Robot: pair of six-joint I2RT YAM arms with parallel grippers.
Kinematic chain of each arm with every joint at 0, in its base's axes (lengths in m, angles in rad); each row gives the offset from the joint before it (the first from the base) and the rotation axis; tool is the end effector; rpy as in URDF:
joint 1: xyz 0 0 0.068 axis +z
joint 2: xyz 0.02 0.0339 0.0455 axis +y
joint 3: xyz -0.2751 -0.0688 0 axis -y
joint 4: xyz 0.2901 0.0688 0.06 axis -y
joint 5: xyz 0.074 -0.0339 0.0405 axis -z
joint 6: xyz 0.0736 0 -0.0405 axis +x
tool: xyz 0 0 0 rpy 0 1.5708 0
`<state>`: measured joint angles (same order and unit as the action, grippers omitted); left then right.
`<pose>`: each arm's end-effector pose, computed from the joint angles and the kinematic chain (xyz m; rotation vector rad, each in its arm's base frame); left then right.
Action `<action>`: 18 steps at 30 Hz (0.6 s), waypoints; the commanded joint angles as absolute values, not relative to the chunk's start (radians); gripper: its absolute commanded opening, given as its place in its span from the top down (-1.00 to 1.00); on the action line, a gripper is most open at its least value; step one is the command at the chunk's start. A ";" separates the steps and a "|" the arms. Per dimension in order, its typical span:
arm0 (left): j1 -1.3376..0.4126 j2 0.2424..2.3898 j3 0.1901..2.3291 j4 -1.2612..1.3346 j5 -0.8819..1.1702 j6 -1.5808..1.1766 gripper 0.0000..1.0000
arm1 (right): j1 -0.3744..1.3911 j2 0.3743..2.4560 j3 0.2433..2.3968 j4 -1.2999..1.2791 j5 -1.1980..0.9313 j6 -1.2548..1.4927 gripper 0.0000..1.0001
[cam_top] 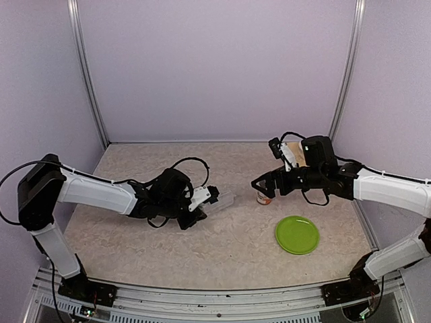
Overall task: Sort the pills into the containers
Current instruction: Pick up the pill container from the center of the board, then pass from the left arm to the right
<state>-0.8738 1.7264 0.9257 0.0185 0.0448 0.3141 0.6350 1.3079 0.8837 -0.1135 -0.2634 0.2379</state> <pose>0.2622 -0.3183 0.1148 1.3478 1.9564 -0.3242 0.2802 0.2303 0.2401 -0.5922 2.1099 0.7870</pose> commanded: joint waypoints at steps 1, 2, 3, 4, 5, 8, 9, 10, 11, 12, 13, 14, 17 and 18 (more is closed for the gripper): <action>-0.910 1.670 0.909 0.077 -0.001 0.290 0.98 | 0.642 1.246 0.854 -0.048 -0.311 0.290 -1.00; -0.917 1.663 0.906 0.079 -0.005 0.287 0.98 | 0.640 1.246 0.856 -0.045 -0.329 0.293 -1.00; -0.927 1.657 0.902 0.082 -0.015 0.285 0.98 | 0.638 1.247 0.857 -0.042 -0.355 0.298 -1.00; -0.936 1.650 0.898 0.085 -0.025 0.282 0.98 | 0.636 1.251 0.859 -0.039 -0.381 0.302 -1.00; -0.943 1.643 0.892 0.093 -0.032 0.279 0.98 | 0.634 1.253 0.860 -0.035 -0.404 0.309 -1.00; -0.963 1.615 0.872 0.118 -0.055 0.270 0.98 | 0.630 1.262 0.859 -0.016 -0.468 0.329 -1.00; -0.968 1.603 0.866 0.126 -0.059 0.265 0.98 | 0.628 1.263 0.859 -0.007 -0.485 0.336 -1.00; -0.973 1.589 0.860 0.135 -0.064 0.257 0.98 | 0.626 1.265 0.857 0.000 -0.501 0.344 -1.00; -0.978 1.577 0.851 0.145 -0.071 0.252 0.98 | 0.623 1.267 0.855 0.010 -0.519 0.351 -1.00; -0.984 1.563 0.841 0.155 -0.078 0.250 0.98 | 0.621 1.270 0.853 0.020 -0.534 0.362 -1.00; -0.991 1.550 0.833 0.165 -0.086 0.248 0.98 | 0.619 1.273 0.852 0.028 -0.553 0.371 -1.00; -0.997 1.535 0.824 0.173 -0.097 0.246 0.97 | 0.618 1.280 0.851 0.037 -0.570 0.378 -1.00; -1.012 1.506 0.800 0.199 -0.113 0.242 0.97 | 0.617 1.299 0.853 0.060 -0.621 0.397 -1.00; -1.019 1.498 0.791 0.206 -0.117 0.241 0.96 | 0.617 1.304 0.851 0.075 -0.642 0.400 -1.00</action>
